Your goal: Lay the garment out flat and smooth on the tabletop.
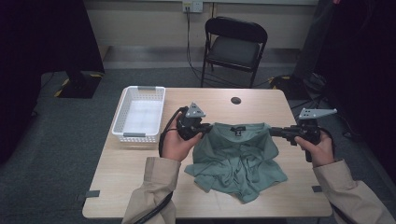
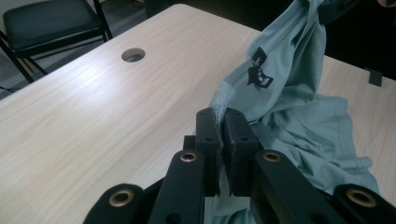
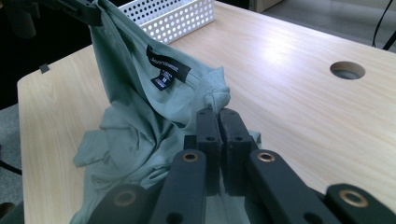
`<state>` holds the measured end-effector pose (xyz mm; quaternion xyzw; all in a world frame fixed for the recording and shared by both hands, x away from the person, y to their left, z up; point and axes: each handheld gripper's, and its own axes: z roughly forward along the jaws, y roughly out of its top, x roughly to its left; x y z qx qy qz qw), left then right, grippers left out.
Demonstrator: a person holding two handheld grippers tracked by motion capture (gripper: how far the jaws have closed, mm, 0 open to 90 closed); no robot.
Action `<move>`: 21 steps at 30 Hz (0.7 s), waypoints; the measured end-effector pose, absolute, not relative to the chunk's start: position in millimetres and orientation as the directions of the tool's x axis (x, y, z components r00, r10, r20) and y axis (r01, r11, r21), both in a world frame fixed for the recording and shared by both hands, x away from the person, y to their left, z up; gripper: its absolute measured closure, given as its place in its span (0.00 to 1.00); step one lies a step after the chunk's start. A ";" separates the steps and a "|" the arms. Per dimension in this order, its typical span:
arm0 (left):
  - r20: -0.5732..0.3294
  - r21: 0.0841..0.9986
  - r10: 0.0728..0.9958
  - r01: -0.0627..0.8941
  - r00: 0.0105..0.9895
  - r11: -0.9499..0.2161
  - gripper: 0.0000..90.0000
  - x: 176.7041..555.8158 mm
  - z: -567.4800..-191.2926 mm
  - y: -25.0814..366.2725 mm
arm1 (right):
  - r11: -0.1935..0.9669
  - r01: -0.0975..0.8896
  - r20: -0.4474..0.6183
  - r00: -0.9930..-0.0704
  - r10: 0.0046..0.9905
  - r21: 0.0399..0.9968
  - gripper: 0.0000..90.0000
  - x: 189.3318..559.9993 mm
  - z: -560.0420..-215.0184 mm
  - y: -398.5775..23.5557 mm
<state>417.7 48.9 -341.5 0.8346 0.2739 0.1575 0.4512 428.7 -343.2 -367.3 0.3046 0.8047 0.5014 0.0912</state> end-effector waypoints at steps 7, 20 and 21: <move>0.029 0.845 0.604 0.303 0.797 -0.441 0.96 420.3 -326.2 45.2 | 0.287 0.383 0.158 -0.797 0.583 0.878 0.98 429.6 -350.3 -347.5; 0.066 0.854 0.624 0.279 0.779 -0.439 0.96 432.7 -298.5 42.3 | 0.264 0.350 0.138 -0.797 0.588 0.898 0.98 439.9 -319.5 -346.6; 0.068 0.855 0.625 0.277 0.777 -0.438 0.96 434.6 -297.7 42.2 | 0.265 0.348 0.133 -0.795 0.592 0.899 0.98 441.3 -318.2 -346.2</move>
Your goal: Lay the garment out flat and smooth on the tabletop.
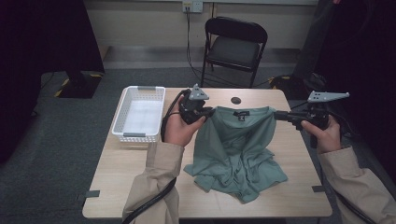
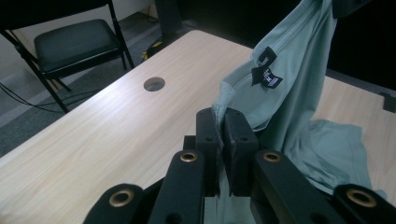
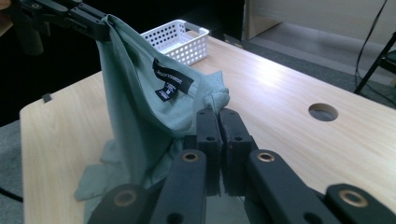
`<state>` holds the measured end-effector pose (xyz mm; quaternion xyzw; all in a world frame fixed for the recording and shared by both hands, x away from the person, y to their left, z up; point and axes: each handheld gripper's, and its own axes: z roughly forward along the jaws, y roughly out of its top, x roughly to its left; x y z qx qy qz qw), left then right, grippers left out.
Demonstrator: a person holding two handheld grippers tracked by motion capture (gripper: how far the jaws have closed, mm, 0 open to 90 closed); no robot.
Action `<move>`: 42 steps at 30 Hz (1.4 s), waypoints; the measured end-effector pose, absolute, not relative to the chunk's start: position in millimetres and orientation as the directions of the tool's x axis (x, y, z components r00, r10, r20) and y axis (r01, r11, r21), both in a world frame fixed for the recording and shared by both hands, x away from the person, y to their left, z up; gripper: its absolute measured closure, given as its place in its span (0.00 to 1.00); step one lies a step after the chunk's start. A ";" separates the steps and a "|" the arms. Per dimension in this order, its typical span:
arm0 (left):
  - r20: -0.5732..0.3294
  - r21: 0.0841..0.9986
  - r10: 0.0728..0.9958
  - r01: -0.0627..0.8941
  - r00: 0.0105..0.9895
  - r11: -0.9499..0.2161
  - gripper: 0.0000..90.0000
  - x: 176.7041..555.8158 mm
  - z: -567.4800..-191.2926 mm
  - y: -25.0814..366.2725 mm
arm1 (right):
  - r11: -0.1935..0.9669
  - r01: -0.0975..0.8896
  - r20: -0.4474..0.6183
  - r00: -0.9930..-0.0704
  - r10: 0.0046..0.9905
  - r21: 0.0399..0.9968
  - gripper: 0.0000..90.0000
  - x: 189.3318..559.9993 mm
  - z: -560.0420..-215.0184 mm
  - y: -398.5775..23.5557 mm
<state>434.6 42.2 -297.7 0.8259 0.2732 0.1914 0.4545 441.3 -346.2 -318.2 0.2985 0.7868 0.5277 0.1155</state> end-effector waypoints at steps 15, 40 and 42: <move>0.028 0.826 0.619 0.330 0.785 -0.456 0.96 480.0 -318.6 45.1 | 0.300 0.360 0.120 -0.792 0.599 0.883 0.98 477.4 -334.6 -338.5; 0.043 0.840 0.736 0.375 0.675 -0.393 0.23 498.3 -380.4 47.9 | 0.255 0.432 0.087 -0.629 0.772 0.865 0.14 500.8 -380.8 -311.0; 0.035 0.838 0.728 0.377 0.685 -0.395 0.23 474.6 -392.9 48.6 | 0.273 0.411 0.061 -0.639 0.767 0.870 0.14 482.8 -384.9 -309.9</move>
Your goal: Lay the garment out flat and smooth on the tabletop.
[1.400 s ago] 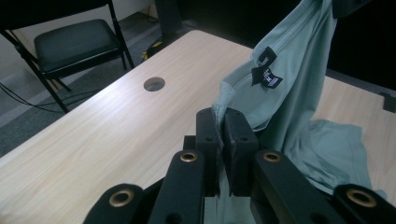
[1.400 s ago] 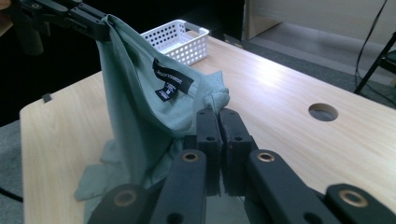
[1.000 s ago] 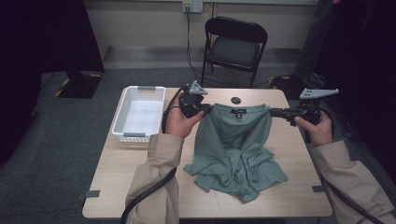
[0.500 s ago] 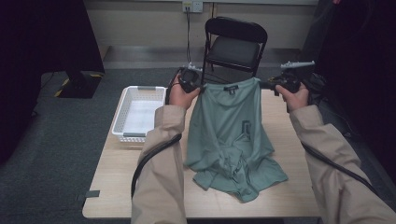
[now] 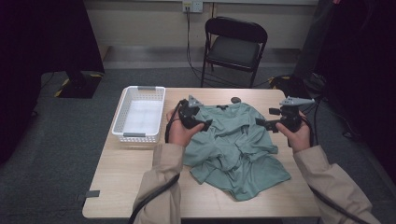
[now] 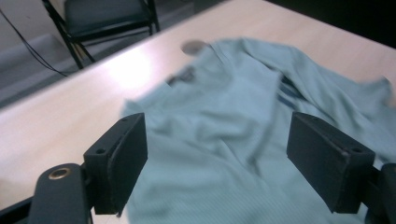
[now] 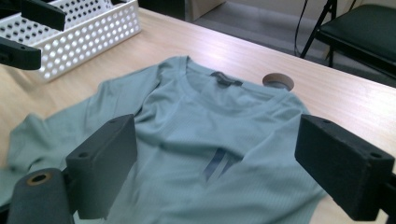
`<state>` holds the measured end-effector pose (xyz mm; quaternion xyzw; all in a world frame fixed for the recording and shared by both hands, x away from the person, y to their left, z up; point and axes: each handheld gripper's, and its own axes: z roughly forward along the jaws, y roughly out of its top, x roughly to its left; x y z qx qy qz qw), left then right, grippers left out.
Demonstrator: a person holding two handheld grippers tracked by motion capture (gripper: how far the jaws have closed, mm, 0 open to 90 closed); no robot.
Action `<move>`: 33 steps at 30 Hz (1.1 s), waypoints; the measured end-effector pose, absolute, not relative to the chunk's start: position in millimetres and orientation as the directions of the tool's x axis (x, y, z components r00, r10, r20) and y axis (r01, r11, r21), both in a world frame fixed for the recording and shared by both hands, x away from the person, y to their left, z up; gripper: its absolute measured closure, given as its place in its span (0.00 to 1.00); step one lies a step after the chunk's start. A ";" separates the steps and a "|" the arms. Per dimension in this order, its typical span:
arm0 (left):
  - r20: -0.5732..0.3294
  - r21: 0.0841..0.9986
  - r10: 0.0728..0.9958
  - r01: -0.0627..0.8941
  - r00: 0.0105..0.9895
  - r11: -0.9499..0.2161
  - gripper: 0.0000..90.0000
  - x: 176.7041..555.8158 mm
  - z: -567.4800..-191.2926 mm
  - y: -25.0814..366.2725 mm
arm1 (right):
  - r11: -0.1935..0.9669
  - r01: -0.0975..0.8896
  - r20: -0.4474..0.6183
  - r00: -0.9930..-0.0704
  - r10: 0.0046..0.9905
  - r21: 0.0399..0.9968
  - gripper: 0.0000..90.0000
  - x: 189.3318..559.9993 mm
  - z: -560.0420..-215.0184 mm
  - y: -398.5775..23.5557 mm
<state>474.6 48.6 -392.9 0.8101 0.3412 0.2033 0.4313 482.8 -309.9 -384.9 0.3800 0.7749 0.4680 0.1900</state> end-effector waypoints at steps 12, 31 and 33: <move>0.003 0.831 0.675 0.374 0.738 -0.412 0.19 414.8 -437.5 41.5 | 0.308 0.419 0.053 -0.659 0.750 0.854 0.13 410.6 -428.5 -320.0; -0.024 0.765 0.647 0.431 0.762 -0.479 0.19 380.0 -496.8 46.1 | 0.399 0.478 0.028 -0.668 0.744 0.783 0.14 371.6 -494.0 -322.1; -0.015 0.758 0.646 0.430 0.763 -0.491 0.19 378.4 -499.2 45.9 | 0.408 0.481 0.021 -0.666 0.745 0.776 0.14 370.7 -496.5 -323.0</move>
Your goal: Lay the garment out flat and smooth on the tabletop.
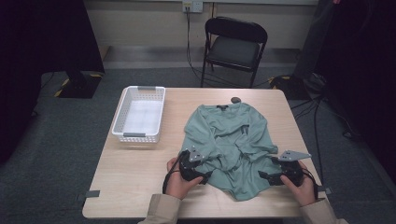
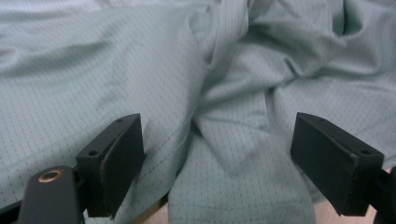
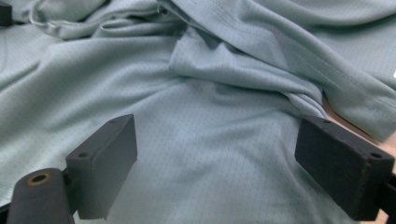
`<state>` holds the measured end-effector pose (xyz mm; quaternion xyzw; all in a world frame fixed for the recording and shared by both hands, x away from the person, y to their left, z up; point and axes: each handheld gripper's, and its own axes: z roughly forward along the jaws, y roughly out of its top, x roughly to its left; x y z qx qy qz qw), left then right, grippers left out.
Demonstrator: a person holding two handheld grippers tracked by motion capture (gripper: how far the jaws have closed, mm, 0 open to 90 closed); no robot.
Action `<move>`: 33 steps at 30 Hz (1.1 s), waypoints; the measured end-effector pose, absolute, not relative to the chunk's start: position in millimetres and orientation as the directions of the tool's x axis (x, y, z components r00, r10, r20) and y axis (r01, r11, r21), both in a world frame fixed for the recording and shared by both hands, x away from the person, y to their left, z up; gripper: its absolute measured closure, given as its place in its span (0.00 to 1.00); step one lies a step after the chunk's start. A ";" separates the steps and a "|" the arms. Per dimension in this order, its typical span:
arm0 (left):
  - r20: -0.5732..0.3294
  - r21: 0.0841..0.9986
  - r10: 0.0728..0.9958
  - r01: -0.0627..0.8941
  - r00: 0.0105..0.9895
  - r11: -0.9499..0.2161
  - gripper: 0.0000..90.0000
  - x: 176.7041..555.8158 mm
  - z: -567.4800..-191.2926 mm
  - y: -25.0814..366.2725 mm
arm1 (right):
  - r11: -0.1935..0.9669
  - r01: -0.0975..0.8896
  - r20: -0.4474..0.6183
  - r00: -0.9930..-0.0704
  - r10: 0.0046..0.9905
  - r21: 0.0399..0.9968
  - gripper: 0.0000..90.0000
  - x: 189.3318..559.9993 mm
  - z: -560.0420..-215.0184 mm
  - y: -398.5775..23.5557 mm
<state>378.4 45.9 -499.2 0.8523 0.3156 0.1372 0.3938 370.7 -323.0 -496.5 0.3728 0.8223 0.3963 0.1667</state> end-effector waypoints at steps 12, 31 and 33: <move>0.025 0.751 0.642 0.410 0.766 -0.518 0.16 375.1 -502.9 42.9 | 0.452 0.486 -0.016 -0.667 0.744 0.748 0.13 367.9 -504.4 -322.4; 0.021 0.749 0.646 0.416 0.763 -0.516 0.15 375.2 -503.1 41.8 | 0.446 0.491 -0.010 -0.664 0.748 0.748 0.13 368.1 -504.2 -322.1; 0.021 0.749 0.646 0.416 0.763 -0.516 0.15 375.1 -503.0 41.8 | 0.454 0.491 -0.014 -0.667 0.745 0.744 0.15 368.7 -501.8 -323.0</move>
